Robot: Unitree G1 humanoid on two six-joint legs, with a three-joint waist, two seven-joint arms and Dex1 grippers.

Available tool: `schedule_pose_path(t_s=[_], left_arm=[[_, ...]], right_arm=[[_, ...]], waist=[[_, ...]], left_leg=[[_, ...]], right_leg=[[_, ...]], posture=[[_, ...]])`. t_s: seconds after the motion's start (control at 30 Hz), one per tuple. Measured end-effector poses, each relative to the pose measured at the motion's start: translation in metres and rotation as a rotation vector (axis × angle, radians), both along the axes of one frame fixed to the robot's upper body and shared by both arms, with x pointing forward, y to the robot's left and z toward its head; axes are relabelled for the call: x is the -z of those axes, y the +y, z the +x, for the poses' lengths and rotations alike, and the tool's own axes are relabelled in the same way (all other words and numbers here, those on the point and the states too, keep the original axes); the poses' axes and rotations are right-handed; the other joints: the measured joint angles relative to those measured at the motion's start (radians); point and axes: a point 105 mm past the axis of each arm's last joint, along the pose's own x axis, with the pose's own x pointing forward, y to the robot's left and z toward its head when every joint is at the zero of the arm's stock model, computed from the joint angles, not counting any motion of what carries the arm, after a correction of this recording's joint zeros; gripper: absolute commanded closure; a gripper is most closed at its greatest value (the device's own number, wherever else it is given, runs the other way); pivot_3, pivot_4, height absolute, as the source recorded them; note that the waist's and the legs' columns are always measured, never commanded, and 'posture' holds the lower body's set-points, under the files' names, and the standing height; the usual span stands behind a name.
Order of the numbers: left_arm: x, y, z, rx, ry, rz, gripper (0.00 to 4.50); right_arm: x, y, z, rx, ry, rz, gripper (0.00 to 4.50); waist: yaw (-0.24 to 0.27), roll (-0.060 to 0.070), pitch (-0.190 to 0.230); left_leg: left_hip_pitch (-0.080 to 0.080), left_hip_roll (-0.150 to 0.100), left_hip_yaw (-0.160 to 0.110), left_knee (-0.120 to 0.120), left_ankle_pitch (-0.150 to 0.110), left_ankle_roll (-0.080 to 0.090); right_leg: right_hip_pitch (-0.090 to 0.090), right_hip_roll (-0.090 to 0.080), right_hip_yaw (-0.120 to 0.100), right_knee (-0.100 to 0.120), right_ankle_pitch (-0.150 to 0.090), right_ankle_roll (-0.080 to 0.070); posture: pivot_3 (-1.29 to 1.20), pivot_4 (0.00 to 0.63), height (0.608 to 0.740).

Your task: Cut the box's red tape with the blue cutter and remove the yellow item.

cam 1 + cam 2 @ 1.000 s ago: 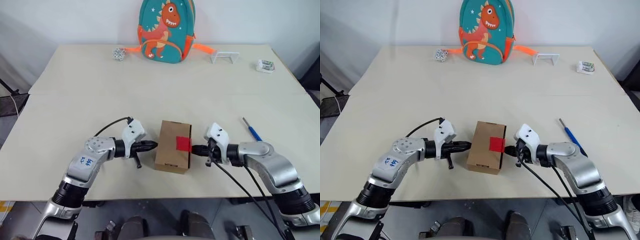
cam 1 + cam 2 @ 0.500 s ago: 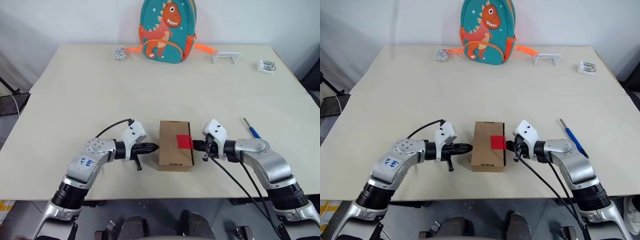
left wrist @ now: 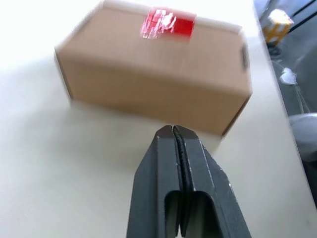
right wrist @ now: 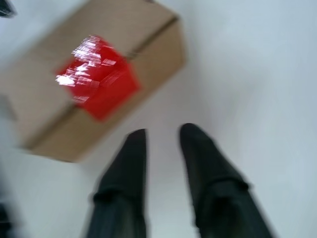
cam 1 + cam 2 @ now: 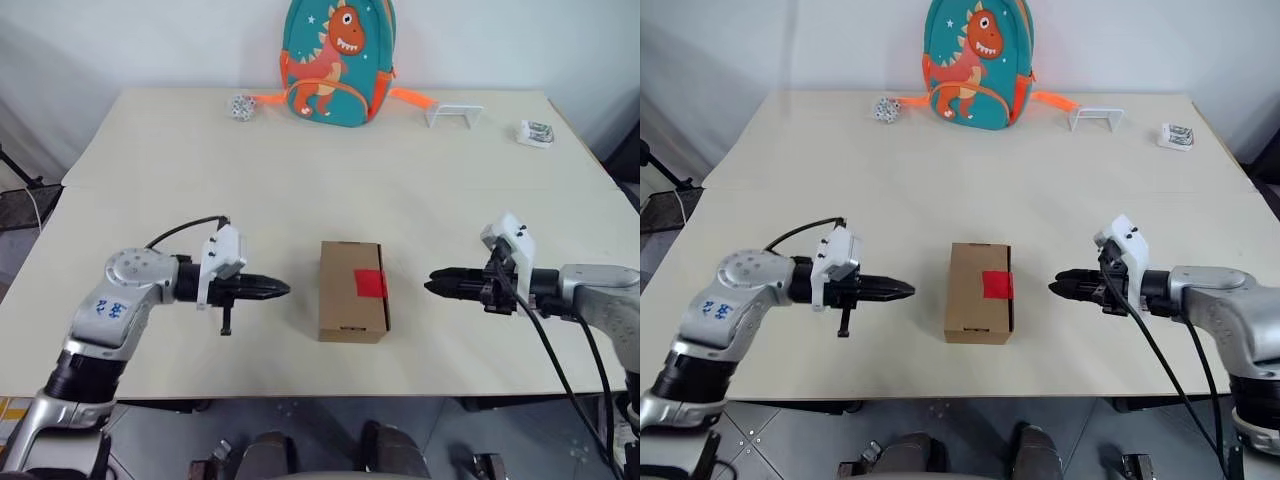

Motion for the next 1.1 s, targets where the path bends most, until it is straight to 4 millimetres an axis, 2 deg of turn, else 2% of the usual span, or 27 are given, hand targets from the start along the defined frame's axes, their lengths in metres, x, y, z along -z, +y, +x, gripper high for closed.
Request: schedule_pose_path(t_s=[0.1,0.2,0.23,0.37,0.57,0.93,1.1], left_arm=[[-0.010,-0.021,0.005,0.079,-0.046,-0.045,4.50],[0.001,-0.035,0.009,0.123,-0.036,-0.026,4.50],[0.005,-0.040,0.010,0.134,-0.029,-0.017,4.50],[0.013,-0.046,0.018,0.118,-0.038,0.006,4.50],[0.017,-0.055,0.023,0.097,-0.046,0.011,4.50],[0.021,-0.061,0.025,0.074,-0.052,0.018,4.50],[0.022,-0.062,0.023,0.076,-0.055,0.015,4.50]], right_arm=[[-0.011,0.017,-0.005,0.002,0.059,0.066,1.23],[0.001,0.027,-0.005,0.033,0.104,0.067,0.23],[0.005,0.030,-0.003,0.052,0.114,0.052,0.04],[0.010,0.026,0.011,0.156,0.126,0.014,0.04],[0.013,0.030,0.021,0.211,0.158,0.019,0.04],[0.012,0.036,0.026,0.235,0.178,0.008,0.04],[0.019,0.041,0.026,0.231,0.212,0.001,0.04]], waist=[[-0.001,0.000,0.000],[-0.003,0.000,0.000],[-0.004,0.000,0.000],[-0.005,0.000,0.000],[-0.009,0.000,0.000],[-0.014,0.000,0.000],[-0.016,0.000,0.000]], left_leg=[[0.001,0.000,0.000,-0.001,0.000,0.000],[0.000,0.000,0.000,-0.002,0.000,0.000],[0.000,0.000,0.000,-0.002,0.000,0.000],[0.000,0.000,0.001,-0.002,0.000,0.000],[0.000,0.000,0.001,-0.002,0.000,0.000],[0.000,0.000,0.000,-0.002,0.000,0.000],[0.000,0.000,0.000,-0.002,0.000,0.000]], right_leg=[[0.000,0.000,0.000,0.001,0.000,0.000],[-0.001,0.000,-0.001,0.001,0.000,0.000],[-0.002,0.000,-0.001,0.001,0.000,0.000],[-0.002,0.000,0.000,0.000,0.000,0.000],[-0.002,0.000,-0.001,0.001,0.000,0.000],[-0.002,0.000,0.000,0.001,0.000,0.000],[-0.002,0.000,0.000,0.001,0.000,0.000]], posture=[[0.00,0.150,0.740],[0.00,0.150,0.740],[0.00,0.150,0.740],[0.00,0.150,0.740],[0.00,0.150,0.740],[0.00,0.150,0.740],[0.00,0.150,0.740]])
